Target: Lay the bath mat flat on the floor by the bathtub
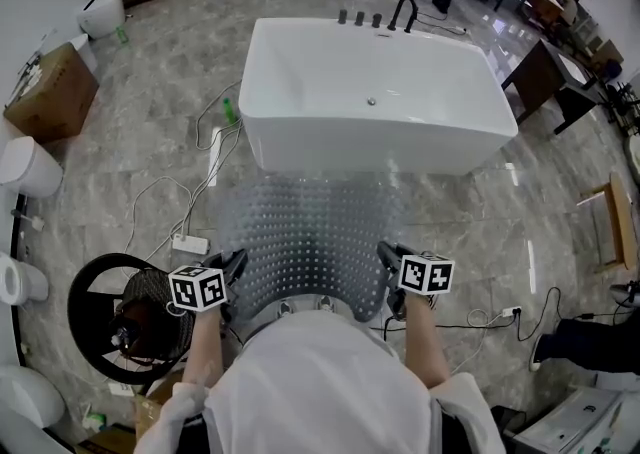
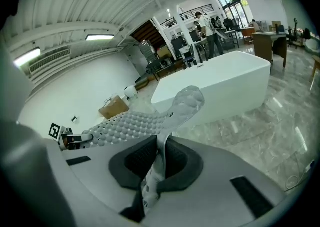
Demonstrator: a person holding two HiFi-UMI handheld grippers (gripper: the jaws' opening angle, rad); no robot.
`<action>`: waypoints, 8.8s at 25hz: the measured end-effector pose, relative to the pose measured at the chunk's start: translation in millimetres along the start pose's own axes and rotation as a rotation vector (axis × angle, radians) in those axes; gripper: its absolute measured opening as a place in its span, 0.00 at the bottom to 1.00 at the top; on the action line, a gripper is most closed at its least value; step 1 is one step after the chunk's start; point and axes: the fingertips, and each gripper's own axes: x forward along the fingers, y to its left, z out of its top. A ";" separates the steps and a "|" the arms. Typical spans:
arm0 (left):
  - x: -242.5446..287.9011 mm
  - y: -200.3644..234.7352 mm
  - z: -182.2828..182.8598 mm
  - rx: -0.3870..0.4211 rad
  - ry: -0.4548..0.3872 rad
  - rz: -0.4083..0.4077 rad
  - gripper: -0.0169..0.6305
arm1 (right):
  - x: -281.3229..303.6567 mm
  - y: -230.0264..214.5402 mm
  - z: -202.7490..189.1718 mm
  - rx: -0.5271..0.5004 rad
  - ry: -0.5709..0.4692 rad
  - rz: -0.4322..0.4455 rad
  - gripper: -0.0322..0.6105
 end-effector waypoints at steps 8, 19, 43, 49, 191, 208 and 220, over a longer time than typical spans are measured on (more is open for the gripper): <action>-1.5 10.3 9.7 0.013 -0.008 -0.030 0.09 | -1.5 12.7 8.4 -0.011 -0.046 -0.031 0.11; -6.4 39.0 22.9 0.029 -0.007 -0.068 0.09 | 1.8 24.1 17.7 0.010 -0.088 -0.073 0.11; 103.1 49.7 80.8 -0.066 0.030 0.110 0.09 | 90.2 -69.6 107.9 -0.012 0.063 0.039 0.11; 118.9 60.2 91.9 -0.077 0.028 0.141 0.09 | 116.3 -77.3 122.8 -0.013 0.084 0.060 0.11; 601.1 539.1 -178.2 0.174 0.430 0.533 0.09 | 649.7 -523.1 -141.8 -0.172 0.398 -0.366 0.11; 612.2 596.3 -215.1 0.011 0.468 0.597 0.10 | 673.7 -575.5 -169.8 -0.228 0.436 -0.541 0.11; 612.7 624.2 -224.9 -0.011 0.450 0.689 0.29 | 681.6 -596.2 -178.3 -0.312 0.473 -0.660 0.12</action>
